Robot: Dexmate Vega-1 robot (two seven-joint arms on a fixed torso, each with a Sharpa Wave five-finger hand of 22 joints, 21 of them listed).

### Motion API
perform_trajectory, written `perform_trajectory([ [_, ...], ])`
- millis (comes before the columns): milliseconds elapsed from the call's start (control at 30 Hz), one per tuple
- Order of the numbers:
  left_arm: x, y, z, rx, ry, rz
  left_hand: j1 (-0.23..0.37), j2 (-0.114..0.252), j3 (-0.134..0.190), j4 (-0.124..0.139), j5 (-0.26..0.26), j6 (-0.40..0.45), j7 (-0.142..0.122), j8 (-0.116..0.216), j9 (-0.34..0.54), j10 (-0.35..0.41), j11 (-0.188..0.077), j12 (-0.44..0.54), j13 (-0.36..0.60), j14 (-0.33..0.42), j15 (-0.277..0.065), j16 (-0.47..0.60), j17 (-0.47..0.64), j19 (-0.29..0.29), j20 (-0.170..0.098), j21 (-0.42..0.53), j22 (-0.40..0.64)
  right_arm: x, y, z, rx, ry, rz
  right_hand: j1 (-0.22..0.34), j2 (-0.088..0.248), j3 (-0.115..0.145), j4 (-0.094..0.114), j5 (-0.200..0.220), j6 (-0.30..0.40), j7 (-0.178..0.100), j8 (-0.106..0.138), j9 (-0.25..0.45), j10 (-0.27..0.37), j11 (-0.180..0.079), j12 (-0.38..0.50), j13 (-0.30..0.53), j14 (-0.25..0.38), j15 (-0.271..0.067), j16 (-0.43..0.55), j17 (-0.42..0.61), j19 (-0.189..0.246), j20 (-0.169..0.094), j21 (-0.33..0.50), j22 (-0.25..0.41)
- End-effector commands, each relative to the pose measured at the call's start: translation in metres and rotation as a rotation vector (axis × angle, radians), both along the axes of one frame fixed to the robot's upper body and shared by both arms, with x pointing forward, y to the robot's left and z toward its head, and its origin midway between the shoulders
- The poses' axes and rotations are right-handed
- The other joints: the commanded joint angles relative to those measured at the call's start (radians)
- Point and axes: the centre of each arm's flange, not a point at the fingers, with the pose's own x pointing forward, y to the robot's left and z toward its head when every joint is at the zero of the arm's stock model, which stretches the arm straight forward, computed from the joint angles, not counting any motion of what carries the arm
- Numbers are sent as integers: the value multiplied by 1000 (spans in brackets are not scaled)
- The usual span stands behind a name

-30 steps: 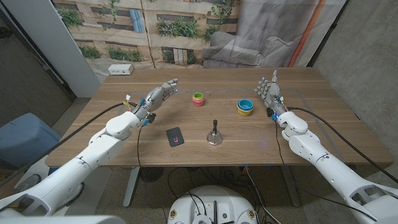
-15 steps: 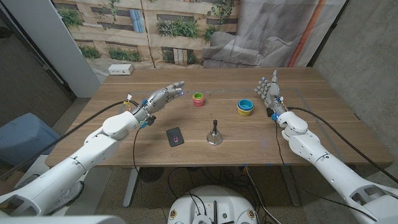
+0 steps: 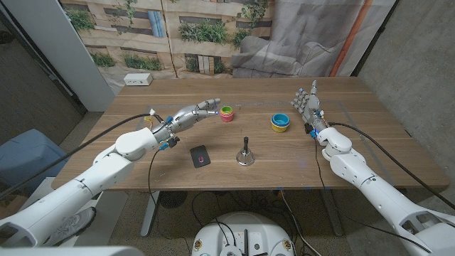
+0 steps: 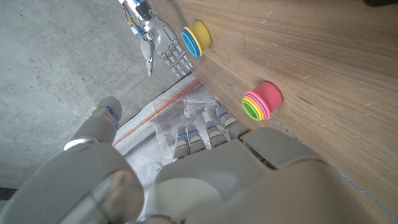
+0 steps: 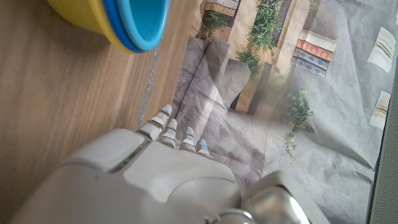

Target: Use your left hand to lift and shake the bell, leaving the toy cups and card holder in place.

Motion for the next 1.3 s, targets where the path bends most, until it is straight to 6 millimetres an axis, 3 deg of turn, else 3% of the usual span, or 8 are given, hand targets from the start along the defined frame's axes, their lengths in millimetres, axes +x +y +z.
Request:
perform_trajectory([
  [33,-13,-22,-13,144,-41,-78,21,-3,10,2,6,-10,8,-3,5,-16,2,-5,2,-11,-77,1,3,-5,-5,-6,3,0,0,0,1,-1,0,3,97,-6,-1,6,-10,1,6,3,-8,-5,5,2,-4,-1,3,4,6,0,5,3],
  [267,-14,-35,-25,174,-33,-99,50,-17,13,3,6,-15,6,-2,5,-4,-2,2,1,-27,-72,-3,3,-35,10,-14,3,0,0,0,1,-1,0,3,97,-6,-1,6,-10,0,6,3,-8,-4,5,2,-3,-1,3,4,5,1,5,3],
  [500,-10,-48,-38,185,-26,-110,69,-26,14,3,6,-7,22,2,4,-2,5,2,0,-27,-72,0,3,-36,12,-10,2,0,-1,0,0,-1,0,3,97,-6,-1,6,-11,1,6,3,-7,-4,5,2,-3,-1,4,4,6,0,5,3],
  [967,-4,-82,-55,163,-32,-112,114,-45,17,4,10,26,26,15,4,21,4,7,0,18,-78,12,2,-30,7,-5,2,-1,0,0,0,-1,0,3,97,-6,-1,6,-11,0,5,3,-9,-4,4,2,-3,-3,3,4,6,0,6,3],
  [1300,-7,-90,-65,187,-51,-89,171,-60,20,4,9,70,24,28,4,65,2,14,-1,81,-83,20,1,-9,6,1,2,0,0,0,0,-1,0,3,97,-6,-1,6,-11,1,5,3,-10,-4,4,2,-4,-1,3,4,5,0,5,3],
])
